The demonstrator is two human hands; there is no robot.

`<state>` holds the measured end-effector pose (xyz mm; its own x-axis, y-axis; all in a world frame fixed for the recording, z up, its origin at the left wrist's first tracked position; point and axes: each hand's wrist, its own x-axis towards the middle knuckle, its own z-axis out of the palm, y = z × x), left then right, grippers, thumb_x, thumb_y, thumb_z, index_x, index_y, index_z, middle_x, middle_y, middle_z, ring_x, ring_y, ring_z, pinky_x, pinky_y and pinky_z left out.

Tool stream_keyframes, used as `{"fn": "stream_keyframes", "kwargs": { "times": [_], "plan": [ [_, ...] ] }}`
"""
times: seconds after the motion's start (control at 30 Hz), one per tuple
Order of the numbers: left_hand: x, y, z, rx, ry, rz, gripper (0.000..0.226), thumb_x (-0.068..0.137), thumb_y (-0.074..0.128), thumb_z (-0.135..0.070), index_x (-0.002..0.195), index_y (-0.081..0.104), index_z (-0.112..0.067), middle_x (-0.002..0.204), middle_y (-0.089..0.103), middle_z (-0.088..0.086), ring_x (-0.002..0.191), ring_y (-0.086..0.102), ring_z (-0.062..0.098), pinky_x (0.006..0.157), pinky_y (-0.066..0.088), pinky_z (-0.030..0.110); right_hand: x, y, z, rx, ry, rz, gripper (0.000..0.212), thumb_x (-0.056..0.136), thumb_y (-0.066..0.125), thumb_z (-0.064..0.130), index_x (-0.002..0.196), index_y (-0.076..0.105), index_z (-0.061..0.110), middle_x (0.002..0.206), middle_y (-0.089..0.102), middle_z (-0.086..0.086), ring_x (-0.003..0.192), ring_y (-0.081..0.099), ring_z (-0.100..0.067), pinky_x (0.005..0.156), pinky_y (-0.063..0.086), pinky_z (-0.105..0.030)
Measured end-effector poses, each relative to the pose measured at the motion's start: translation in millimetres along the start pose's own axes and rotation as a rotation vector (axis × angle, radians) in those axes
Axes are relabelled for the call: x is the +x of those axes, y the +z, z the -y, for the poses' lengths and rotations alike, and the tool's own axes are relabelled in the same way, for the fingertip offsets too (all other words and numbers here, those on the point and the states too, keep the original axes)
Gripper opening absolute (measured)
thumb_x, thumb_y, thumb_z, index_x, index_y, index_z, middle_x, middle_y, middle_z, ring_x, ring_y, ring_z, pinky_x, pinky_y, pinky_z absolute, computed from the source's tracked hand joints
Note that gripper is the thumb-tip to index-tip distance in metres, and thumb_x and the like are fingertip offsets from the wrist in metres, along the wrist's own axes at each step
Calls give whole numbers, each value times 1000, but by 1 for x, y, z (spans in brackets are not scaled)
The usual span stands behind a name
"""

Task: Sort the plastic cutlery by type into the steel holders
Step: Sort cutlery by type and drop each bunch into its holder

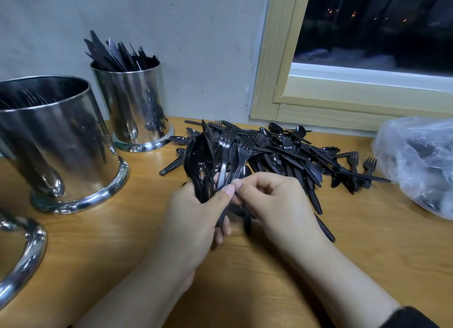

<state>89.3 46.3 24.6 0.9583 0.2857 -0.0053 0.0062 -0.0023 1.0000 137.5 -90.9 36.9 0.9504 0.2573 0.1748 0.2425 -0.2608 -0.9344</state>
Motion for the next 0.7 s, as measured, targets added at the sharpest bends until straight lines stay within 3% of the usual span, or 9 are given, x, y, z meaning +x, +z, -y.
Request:
{"fn": "stream_keyframes", "kwargs": {
  "times": [0.07,0.2,0.3,0.5,0.6,0.7],
  "plan": [
    [0,-1,0,7,16,-10,20,99,62,-20,82,71,-18,67,71,4,45,48,15,43,39,28,3,-8,-2,-141,-37,-34,29,93,69,31,68,71,17,52,57,1,49,44,-4,51,37,-20],
    [3,-7,-1,-14,28,-43,18,102,59,-20,93,71,-10,73,72,0,48,46,14,46,36,29,18,-51,-17,-480,-1,-239,38,95,63,42,62,61,23,48,53,10,46,45,-6,51,39,-25],
    [5,-8,1,-1,19,-58,22,103,58,-21,92,70,-5,62,67,-4,48,46,14,46,37,28,24,-75,-25,-776,132,-139,34,94,62,45,68,65,23,55,61,4,59,59,-12,57,45,-25],
    [5,-6,2,8,10,-57,23,103,58,-21,93,70,-4,54,62,-6,43,44,11,43,36,25,25,-72,-29,-885,195,-68,18,86,66,47,86,72,29,76,71,7,81,67,-18,74,56,-35],
    [5,-7,2,13,5,-54,24,103,57,-23,94,70,-6,55,63,-7,42,45,9,42,37,22,25,-70,-31,-916,236,-26,32,83,70,54,105,72,31,98,74,4,97,67,-21,84,57,-40],
    [4,-7,3,6,13,-52,22,103,58,-23,91,70,-9,65,69,-2,43,46,10,44,38,27,25,-70,-31,-961,225,-47,31,87,70,49,112,72,31,103,73,2,100,66,-22,86,56,-39]
  ]
}}
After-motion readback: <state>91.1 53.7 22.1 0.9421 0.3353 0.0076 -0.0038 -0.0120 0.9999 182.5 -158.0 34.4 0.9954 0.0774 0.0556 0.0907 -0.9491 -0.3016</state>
